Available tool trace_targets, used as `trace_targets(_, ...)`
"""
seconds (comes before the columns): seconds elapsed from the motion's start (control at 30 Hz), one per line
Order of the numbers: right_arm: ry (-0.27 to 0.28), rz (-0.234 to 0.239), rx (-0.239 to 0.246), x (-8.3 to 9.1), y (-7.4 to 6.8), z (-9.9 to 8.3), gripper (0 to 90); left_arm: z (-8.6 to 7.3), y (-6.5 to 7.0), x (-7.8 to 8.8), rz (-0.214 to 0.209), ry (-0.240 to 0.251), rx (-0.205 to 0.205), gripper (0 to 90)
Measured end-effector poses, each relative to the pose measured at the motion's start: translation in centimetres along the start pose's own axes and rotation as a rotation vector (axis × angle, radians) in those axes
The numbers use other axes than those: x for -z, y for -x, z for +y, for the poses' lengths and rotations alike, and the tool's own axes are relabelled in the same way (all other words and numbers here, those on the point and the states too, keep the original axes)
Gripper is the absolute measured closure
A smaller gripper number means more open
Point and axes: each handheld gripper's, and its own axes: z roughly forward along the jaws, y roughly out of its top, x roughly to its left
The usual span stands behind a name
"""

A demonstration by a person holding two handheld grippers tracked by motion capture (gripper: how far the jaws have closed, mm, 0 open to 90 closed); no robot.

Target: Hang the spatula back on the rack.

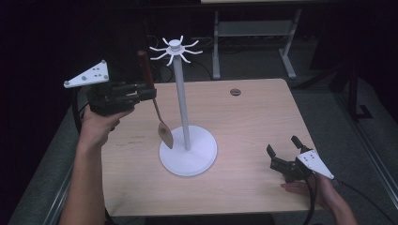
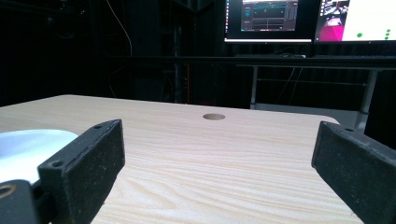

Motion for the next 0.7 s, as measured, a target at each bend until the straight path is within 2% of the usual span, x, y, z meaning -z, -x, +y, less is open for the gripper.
trace_targets(0.7, -0.001, 0.003, 0.000, 0.0, 0.0, 0.0, 2.0, 0.0, -0.7, -2.0, -0.029, -0.015, 0.010, 73.3)
